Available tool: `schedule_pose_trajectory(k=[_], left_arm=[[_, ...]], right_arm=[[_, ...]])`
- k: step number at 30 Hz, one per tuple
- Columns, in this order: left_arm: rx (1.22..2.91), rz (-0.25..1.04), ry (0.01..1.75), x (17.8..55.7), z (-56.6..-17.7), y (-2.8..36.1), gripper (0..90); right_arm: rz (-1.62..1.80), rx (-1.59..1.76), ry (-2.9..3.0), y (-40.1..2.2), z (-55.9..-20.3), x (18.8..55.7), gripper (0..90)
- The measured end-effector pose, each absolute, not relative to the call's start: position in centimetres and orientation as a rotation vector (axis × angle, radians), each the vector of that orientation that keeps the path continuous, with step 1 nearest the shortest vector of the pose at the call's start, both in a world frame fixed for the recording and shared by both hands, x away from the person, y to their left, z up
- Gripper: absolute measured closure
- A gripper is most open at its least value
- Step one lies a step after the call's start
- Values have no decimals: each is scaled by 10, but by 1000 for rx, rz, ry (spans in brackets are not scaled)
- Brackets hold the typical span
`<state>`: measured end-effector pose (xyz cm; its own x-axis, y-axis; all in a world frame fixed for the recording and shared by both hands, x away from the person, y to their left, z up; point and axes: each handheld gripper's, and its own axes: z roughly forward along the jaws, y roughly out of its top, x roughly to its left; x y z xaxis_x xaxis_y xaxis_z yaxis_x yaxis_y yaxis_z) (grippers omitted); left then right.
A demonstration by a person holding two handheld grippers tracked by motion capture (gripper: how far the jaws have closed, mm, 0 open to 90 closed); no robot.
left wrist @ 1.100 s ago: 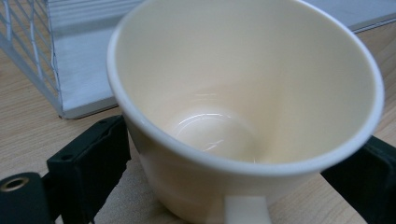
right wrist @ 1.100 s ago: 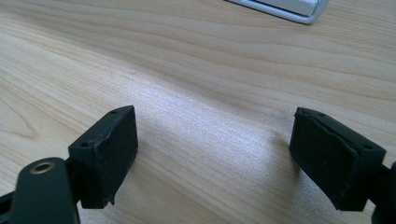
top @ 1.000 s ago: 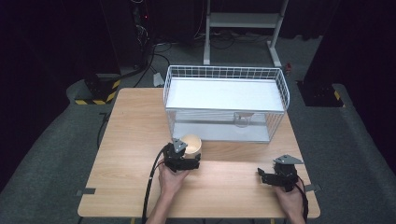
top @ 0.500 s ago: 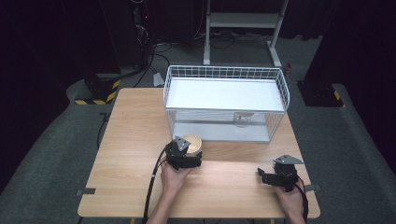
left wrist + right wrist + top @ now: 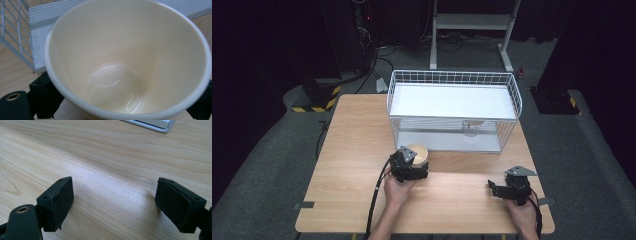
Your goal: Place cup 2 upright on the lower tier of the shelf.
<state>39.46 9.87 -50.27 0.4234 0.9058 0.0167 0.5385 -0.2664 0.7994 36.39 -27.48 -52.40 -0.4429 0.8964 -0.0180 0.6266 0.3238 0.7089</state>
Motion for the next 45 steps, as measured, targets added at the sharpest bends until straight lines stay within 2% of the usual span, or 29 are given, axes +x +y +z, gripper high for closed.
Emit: schedule_pose_trajectory(k=[45], left_arm=[[1995,637,1200,392,-486,98,90]], right_arm=[[895,1351,2182,-275,-524,364,157]])
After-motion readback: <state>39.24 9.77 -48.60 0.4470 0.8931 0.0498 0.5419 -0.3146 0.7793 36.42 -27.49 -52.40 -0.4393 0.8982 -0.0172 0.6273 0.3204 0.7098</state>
